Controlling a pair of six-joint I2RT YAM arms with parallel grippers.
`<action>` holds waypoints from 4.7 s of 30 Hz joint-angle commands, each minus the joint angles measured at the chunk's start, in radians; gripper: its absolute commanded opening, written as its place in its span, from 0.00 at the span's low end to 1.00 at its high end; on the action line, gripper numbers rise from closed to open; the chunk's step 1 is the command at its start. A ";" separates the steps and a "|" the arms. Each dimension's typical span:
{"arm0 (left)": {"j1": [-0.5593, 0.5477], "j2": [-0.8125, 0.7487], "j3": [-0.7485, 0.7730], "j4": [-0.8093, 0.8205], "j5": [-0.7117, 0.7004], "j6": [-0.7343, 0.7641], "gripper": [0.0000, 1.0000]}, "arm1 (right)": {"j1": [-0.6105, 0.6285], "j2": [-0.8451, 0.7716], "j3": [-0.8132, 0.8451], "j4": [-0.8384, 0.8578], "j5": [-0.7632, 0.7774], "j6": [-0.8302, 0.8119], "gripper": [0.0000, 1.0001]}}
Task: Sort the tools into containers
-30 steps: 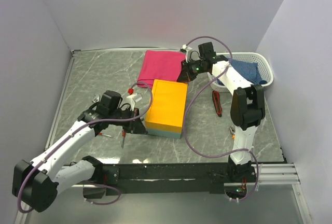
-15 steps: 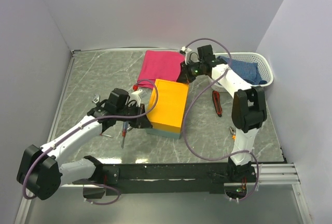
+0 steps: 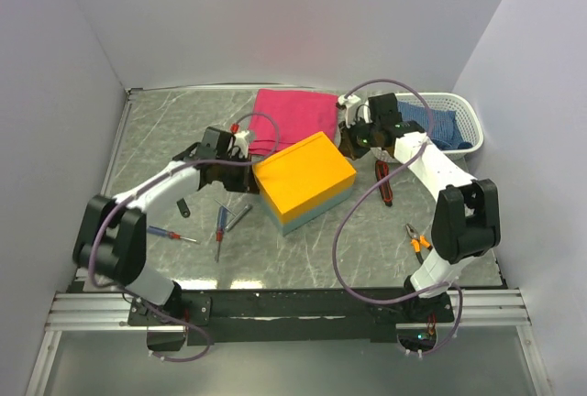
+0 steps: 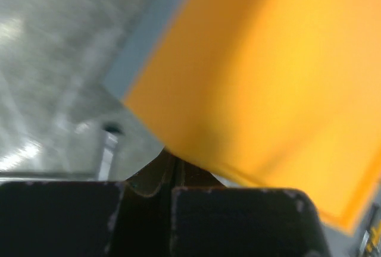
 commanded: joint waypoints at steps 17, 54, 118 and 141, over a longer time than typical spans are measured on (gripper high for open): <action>0.108 0.476 0.655 0.155 0.051 0.103 0.01 | 0.120 0.021 0.089 -0.054 -0.168 0.124 0.00; 0.177 0.251 0.348 0.136 0.244 0.052 0.01 | 0.075 -0.073 -0.098 0.032 -0.231 -0.270 0.74; 0.171 -0.272 0.111 -0.161 -0.392 0.026 0.82 | -0.043 -0.642 -0.479 -0.179 0.252 -0.337 0.77; 0.168 0.028 -0.037 -0.267 -0.356 -0.118 0.54 | -0.069 -0.591 -0.370 -0.147 0.254 -0.288 0.76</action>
